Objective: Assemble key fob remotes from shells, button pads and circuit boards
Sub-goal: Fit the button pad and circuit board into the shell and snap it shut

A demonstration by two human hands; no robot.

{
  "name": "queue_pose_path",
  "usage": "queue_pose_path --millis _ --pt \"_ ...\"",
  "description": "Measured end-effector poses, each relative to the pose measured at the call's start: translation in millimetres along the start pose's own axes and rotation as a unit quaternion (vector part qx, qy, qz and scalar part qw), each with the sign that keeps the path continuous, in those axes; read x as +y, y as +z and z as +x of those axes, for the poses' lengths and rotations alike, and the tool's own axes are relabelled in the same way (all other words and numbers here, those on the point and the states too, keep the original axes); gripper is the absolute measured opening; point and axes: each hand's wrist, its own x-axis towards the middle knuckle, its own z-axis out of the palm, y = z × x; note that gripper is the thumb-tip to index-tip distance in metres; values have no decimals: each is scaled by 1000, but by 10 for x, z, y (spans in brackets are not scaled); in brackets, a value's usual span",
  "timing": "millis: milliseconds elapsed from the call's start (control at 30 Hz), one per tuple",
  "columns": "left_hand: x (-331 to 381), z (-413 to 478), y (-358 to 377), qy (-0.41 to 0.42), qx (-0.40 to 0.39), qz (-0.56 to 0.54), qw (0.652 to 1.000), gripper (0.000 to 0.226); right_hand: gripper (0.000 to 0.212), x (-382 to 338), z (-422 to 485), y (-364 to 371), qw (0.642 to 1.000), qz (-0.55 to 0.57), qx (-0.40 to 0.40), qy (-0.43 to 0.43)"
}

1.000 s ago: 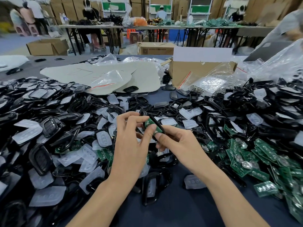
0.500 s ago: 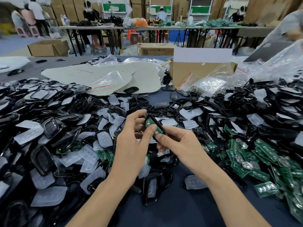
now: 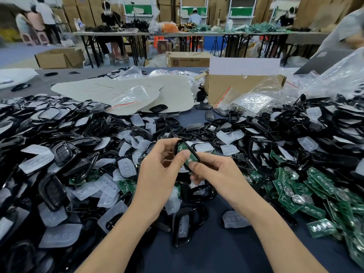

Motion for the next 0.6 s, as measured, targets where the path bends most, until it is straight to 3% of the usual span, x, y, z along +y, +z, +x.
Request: queue_pose_path --millis 267,500,600 --pt "37 2 -18 -15 -25 -18 999 12 10 -2 10 3 999 -23 17 -13" --pt "53 -49 11 4 -20 23 1000 14 22 -3 6 4 997 -63 14 -40" --pt "74 -85 55 34 -3 96 995 13 19 -30 39 -125 994 -40 91 -39"
